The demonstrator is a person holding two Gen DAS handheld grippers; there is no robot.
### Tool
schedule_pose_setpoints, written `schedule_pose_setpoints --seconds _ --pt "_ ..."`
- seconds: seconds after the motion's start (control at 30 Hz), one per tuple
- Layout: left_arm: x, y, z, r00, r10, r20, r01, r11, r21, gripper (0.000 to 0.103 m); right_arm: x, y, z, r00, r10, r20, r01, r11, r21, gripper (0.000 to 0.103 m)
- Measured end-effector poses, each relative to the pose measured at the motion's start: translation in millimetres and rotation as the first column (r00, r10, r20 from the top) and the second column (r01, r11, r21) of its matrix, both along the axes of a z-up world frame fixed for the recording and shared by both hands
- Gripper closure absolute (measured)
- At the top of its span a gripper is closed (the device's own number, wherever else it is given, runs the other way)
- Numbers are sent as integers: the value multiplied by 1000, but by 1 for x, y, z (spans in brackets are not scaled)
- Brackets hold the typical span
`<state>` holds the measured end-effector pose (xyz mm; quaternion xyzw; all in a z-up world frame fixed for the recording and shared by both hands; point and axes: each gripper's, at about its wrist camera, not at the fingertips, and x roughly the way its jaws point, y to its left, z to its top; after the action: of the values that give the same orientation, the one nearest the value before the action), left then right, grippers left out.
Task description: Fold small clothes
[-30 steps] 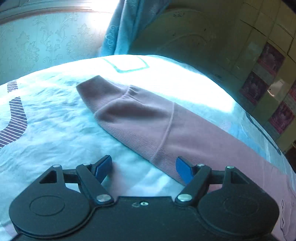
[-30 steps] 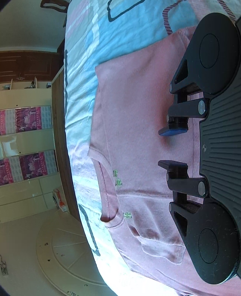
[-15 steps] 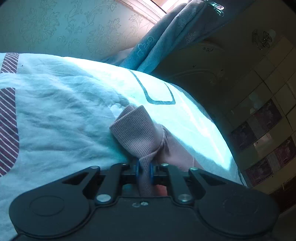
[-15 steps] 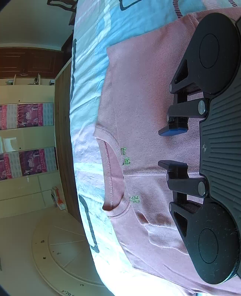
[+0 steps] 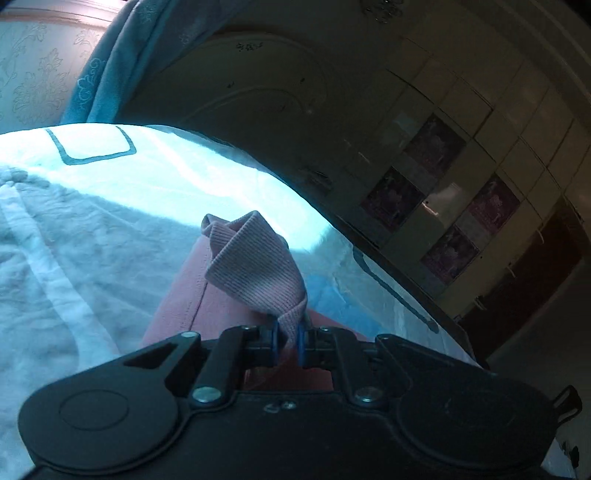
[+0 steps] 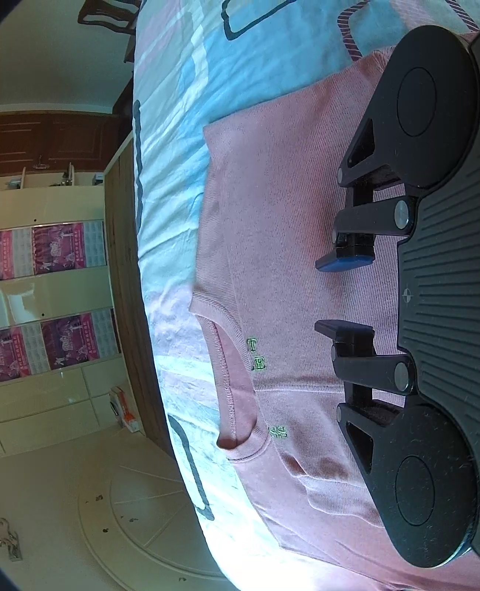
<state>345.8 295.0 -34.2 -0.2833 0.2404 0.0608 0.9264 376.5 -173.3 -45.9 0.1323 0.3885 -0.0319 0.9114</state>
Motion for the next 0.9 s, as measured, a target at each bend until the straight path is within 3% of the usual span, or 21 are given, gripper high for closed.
schedule_pose_setpoints --seconds 0.07,0.17,0.27,0.4,0.47,0.53,0.57,0.6,0.63,0.67,0.83,0.9 --pt "14 -59 4 991 -137 -11 137 988 75 95 -3 -6 1 1000 -6 7 6 1000 18 75" --pt "31 -148 9 951 -305 -38 308 939 156 95 -7 -13 4 1000 -9 19 8 999 53 75" --pt "42 -231 4 891 -444 -92 453 863 225 95 -10 -19 6 1000 -4 21 2 997 79 75" --pt "54 -314 -27 792 -562 -239 610 747 263 94 -15 -27 5 1000 1 10 -3 991 137 75" --pt "64 -333 -46 756 -585 -294 652 715 253 77 -18 -30 3 1000 7 10 -9 983 186 75" --pt "55 -343 -48 742 -619 -257 670 686 282 26 -20 -33 0 1000 17 6 -18 970 243 71" --pt "49 -346 -47 736 -631 -247 677 676 291 19 -21 -33 -1 1000 19 0 -18 965 260 61" --pt "42 -346 -45 742 -627 -237 669 672 317 23 -22 -33 -1 1000 20 6 -20 962 271 37" --pt "37 -344 -42 751 -616 -239 659 670 342 33 -24 -32 0 999 25 24 -31 960 279 35" --pt "33 -339 -40 761 -602 -242 647 674 356 37 -26 -30 0 998 43 42 -53 954 294 35" --pt "1 -256 -19 871 -439 -218 491 776 397 40 -22 -16 -5 993 110 41 -118 929 350 37" --pt "-17 -224 -18 888 -406 -218 461 771 439 36 -18 -9 -10 991 134 28 -135 919 372 41"
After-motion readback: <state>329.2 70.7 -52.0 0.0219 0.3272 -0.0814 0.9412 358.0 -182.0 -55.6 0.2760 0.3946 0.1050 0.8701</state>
